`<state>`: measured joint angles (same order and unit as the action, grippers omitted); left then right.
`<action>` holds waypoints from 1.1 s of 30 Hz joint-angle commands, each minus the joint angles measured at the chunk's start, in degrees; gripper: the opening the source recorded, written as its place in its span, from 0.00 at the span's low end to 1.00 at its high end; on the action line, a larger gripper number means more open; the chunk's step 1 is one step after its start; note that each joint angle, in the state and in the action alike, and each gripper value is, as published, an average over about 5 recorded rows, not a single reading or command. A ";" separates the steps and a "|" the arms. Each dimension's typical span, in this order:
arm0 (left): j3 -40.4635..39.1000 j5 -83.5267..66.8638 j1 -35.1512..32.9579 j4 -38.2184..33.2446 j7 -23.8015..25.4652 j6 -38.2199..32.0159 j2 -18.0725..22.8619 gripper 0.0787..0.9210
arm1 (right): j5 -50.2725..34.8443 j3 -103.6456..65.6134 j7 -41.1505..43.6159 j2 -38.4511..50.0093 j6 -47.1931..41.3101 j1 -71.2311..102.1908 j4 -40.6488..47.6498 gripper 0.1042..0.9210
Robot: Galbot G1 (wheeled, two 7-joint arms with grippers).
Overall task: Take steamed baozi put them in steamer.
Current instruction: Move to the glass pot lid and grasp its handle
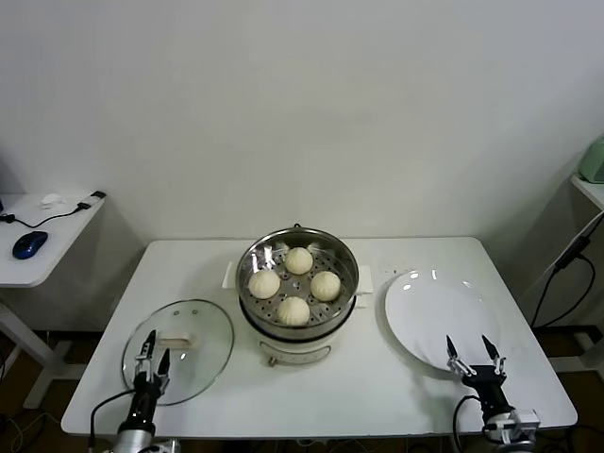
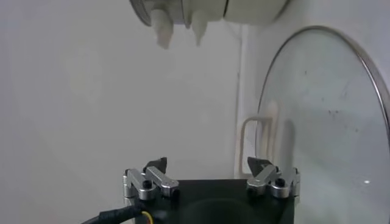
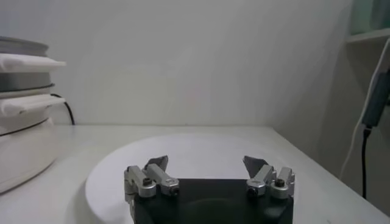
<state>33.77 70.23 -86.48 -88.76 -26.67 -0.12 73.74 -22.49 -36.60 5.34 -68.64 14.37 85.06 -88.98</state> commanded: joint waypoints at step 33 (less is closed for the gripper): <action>-0.90 1.98 8.03 9.74 -0.04 -0.12 -0.57 0.21 | 0.90 0.37 -1.31 -1.25 -1.01 0.27 -2.88 0.88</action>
<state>32.65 72.49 -78.43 -78.76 -26.53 -0.05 73.17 -21.72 -36.25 4.15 -69.81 13.47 85.35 -91.36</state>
